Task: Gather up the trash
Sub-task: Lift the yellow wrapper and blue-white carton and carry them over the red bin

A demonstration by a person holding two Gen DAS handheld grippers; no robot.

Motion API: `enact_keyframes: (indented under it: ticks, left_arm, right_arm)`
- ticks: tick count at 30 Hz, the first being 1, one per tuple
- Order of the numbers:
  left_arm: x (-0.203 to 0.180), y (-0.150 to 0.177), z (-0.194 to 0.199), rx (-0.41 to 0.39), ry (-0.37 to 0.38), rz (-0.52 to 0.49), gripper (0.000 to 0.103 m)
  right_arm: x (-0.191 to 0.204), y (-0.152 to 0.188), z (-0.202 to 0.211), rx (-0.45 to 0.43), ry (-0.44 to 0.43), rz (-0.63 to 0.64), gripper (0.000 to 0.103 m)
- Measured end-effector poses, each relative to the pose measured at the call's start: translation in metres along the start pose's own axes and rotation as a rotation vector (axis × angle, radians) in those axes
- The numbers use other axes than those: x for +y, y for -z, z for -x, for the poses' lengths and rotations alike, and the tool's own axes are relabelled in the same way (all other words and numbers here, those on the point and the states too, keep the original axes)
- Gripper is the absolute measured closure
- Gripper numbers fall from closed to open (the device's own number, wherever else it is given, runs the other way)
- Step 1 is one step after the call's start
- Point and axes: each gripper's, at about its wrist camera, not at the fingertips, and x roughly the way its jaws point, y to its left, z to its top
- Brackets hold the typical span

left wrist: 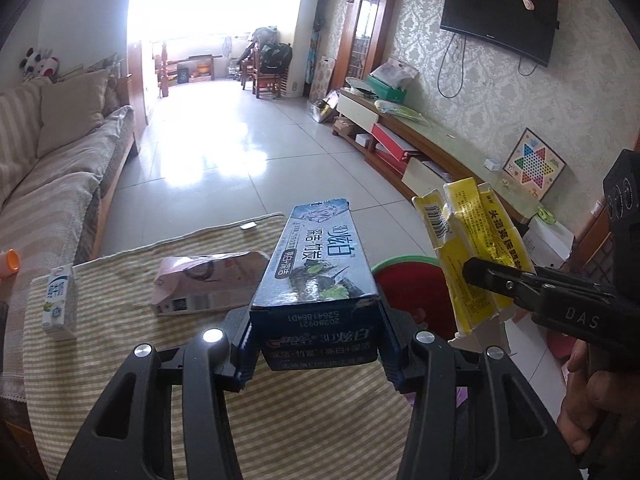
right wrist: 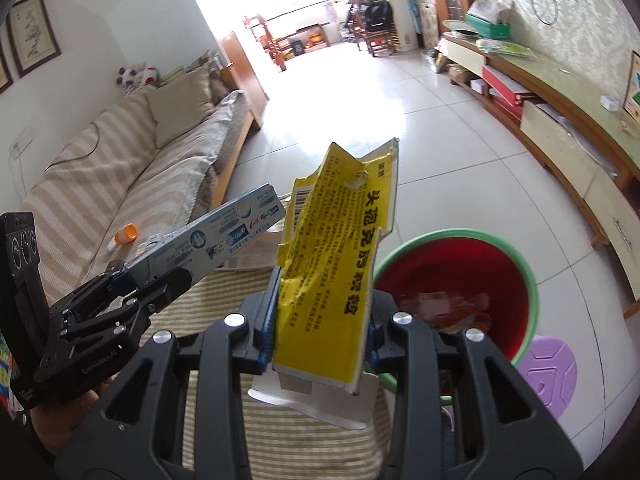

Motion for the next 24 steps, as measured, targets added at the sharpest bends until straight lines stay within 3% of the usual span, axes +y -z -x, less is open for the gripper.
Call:
enact_keyframes:
  ticks: [13,24]
  left_arm:
    - [-0.067,-0.012,-0.046,0.047,0.081,-0.074,0.057]
    - [-0.102,-0.011,-0.087,0.112,0.104,-0.101,0.056]
  right_arm:
    - [-0.077,-0.001,0.008,-0.018,0.067,-0.106,0.07]
    - [-0.116,0.002,-0.011,0.041,0.09,-0.135,0.07]
